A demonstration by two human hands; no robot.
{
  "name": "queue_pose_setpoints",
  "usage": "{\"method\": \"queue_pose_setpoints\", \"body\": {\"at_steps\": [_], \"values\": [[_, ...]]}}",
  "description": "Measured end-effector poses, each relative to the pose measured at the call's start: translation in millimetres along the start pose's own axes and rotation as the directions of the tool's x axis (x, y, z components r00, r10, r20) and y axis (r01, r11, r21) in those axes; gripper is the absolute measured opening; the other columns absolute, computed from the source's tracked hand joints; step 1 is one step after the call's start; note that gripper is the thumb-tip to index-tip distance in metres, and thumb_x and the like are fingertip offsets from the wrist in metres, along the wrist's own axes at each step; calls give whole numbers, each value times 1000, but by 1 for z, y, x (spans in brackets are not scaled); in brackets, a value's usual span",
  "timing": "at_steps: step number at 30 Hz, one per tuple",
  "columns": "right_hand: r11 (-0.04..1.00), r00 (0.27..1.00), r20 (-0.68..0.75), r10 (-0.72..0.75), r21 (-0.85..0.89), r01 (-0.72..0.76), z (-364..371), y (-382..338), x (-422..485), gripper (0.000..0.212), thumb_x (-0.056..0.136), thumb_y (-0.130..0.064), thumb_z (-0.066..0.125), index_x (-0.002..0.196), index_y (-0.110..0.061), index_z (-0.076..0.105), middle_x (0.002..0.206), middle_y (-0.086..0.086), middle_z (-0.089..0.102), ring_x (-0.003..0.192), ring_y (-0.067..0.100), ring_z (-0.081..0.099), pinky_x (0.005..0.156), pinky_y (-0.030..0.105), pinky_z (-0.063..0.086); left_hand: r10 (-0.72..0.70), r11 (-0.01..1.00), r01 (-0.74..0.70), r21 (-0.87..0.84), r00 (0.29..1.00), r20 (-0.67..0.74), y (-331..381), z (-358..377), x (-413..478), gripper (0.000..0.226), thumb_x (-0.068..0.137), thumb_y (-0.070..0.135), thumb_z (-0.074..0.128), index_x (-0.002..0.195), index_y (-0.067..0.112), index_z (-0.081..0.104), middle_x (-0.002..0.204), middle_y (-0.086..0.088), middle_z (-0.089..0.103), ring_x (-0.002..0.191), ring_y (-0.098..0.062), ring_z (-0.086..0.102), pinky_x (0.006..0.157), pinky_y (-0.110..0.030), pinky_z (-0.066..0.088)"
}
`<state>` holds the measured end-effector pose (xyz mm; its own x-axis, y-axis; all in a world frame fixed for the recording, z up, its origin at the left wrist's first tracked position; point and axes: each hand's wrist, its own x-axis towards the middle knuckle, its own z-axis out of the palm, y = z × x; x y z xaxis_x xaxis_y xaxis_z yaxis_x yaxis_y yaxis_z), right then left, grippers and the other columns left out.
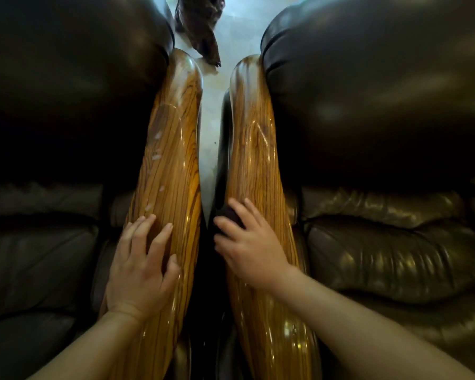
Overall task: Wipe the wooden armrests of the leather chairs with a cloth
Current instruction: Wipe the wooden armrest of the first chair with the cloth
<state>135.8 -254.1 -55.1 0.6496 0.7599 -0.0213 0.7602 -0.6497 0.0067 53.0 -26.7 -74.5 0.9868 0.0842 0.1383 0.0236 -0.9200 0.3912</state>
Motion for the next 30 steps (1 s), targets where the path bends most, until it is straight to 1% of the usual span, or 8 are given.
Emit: {"method": "queue_pose_setpoints", "body": {"at_steps": [4,8,11,13,17,21,25,30], "values": [[990,989,-97,-112,74,120,27,-16,-88,29,102,-36,55,128,-31,65,154,-1,48,150,39,26,118,60,29,8,1000,-8,4,1000,-13,-2,2,0,56,88,36,44,136,7,54,144,-22,43,137,-42,36,115,-56,29],[942,931,-210,298,222,-252,22,3,-52,37,103,-40,51,139,-34,58,159,1,39,147,40,30,113,61,35,12,1000,-12,5,1000,-15,-3,2,0,56,89,36,44,136,7,53,144,-22,42,137,-42,36,115,-56,29],[722,739,-148,657,407,-560,4,34,7,44,103,-47,40,145,-37,47,162,-3,30,147,37,25,111,59,39,5,1000,-5,8,1000,-1,-2,1,-1,57,89,37,43,138,8,52,146,-21,40,139,-41,34,116,-54,27],[626,656,-93,749,424,-654,1,45,27,48,103,-50,35,147,-33,45,163,-2,25,142,38,29,106,57,44,-2,1000,2,-2,1000,-2,0,0,-1,58,89,37,43,138,8,52,146,-21,40,139,-41,33,116,-53,27],[684,683,-142,717,334,-649,11,9,-23,52,101,-51,35,149,-30,42,162,2,25,129,37,41,106,45,43,-12,1000,12,-25,1000,6,2,-2,1,60,88,39,41,137,7,51,145,-23,40,138,-43,32,115,-57,27],[613,638,-67,767,368,-699,20,-24,-82,53,101,-52,38,149,-29,39,160,5,26,128,27,42,103,39,47,9,1000,-9,-1,1000,5,2,-2,1,61,88,39,40,136,3,52,144,-26,41,136,-45,34,115,-58,26],[619,642,-94,761,404,-674,9,16,-23,57,101,-56,29,148,-27,41,156,11,32,127,36,46,102,48,47,-5,1000,5,-5,1000,9,3,-1,0,62,87,39,40,137,4,51,145,-24,39,137,-45,33,113,-60,29],[571,635,-16,772,456,-682,-13,87,91,58,102,-59,32,152,-31,35,163,8,17,132,43,37,108,55,39,-8,1000,8,-12,1000,1,2,1,-1,61,87,39,41,138,7,49,146,-23,37,137,-46,32,110,-62,32]]}}
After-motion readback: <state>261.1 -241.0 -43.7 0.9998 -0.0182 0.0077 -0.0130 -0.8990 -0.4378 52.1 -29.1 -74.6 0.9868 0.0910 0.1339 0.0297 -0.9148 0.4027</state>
